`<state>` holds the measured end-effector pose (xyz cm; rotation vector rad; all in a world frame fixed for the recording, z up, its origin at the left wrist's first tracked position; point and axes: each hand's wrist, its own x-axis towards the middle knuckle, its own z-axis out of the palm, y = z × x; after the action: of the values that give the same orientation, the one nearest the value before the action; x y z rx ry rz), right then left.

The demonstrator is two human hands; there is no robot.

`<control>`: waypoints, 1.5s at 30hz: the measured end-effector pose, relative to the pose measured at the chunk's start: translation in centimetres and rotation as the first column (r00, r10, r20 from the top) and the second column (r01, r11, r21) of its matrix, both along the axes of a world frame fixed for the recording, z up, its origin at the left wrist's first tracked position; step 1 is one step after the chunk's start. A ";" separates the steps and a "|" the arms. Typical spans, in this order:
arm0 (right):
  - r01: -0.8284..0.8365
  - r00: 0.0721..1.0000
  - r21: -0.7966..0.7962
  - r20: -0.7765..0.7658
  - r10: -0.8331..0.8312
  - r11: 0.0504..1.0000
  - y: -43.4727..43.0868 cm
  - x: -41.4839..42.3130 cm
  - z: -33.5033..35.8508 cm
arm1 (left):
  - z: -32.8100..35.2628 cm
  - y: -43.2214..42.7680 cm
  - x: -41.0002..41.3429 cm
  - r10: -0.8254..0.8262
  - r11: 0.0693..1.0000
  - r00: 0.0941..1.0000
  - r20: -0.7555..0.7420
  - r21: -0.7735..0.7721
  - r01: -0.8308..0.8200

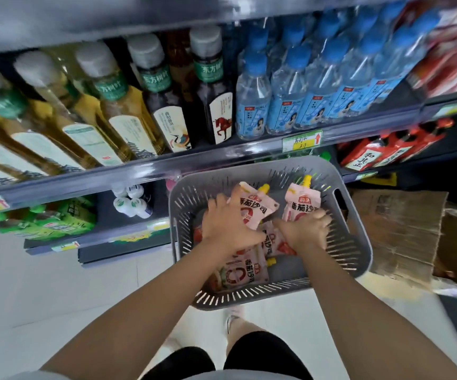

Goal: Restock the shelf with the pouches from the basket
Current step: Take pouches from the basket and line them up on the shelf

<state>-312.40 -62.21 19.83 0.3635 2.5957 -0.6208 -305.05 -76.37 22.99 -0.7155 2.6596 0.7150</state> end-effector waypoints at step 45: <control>-0.616 0.467 -0.283 -0.883 0.051 0.735 -31.5 4.2 38.5 | 32.3 -34.5 -0.1 0.538 0.741 0.260 -0.802 0.304 -0.599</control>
<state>-308.24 -93.70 58.32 -0.9337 2.9183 -1.6985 -305.10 -110.91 55.27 -1.8428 3.2475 1.5419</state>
